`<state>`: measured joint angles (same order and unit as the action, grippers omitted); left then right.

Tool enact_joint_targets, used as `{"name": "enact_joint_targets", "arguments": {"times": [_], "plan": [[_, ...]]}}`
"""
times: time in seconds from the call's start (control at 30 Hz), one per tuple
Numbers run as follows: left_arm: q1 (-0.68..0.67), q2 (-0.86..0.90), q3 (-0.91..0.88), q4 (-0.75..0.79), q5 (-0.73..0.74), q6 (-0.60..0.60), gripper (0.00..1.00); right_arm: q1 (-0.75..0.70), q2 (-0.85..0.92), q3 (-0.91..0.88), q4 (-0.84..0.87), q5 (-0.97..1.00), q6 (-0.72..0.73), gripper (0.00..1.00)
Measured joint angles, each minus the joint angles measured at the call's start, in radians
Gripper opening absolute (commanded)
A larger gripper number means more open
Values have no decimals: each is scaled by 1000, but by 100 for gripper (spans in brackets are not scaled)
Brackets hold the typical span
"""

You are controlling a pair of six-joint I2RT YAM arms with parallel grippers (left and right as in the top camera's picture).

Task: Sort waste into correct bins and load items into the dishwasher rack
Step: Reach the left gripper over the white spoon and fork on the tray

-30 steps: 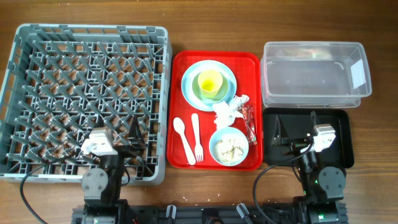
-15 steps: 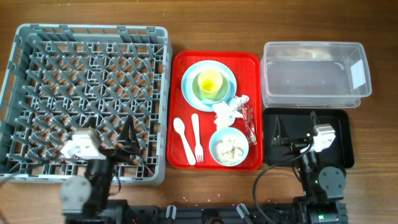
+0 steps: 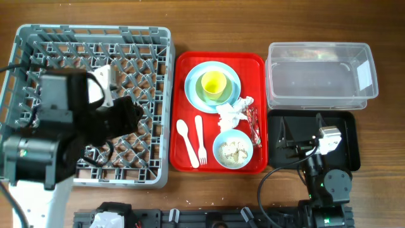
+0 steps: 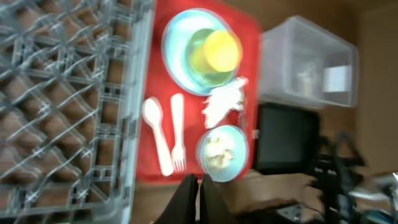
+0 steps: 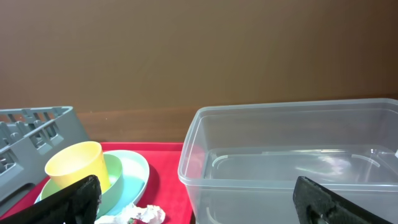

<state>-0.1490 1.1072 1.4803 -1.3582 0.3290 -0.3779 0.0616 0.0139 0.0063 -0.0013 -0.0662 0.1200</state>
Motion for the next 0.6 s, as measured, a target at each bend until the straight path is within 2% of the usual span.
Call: {"name": "enact_joint_targets", "arguments": {"times": [0.13, 0.23, 0.3, 0.43, 0.5, 0.6], "plan": [[-222, 63, -64, 8, -193, -167, 15, 0, 0, 0, 0, 0, 0, 100], [-358, 147, -188, 127, -262, -261, 18, 0, 0, 0, 0, 0, 0, 100], [-436, 217, -263, 208, -278, -311, 27, 0, 0, 0, 0, 0, 0, 100], [-539, 370, -322, 310, -295, -385, 32, 0, 0, 0, 0, 0, 0, 100], [-580, 460, -324, 344, -306, -399, 38, 0, 0, 0, 0, 0, 0, 100], [-608, 538, -327, 352, -349, -424, 38, 0, 0, 0, 0, 0, 0, 100]]}}
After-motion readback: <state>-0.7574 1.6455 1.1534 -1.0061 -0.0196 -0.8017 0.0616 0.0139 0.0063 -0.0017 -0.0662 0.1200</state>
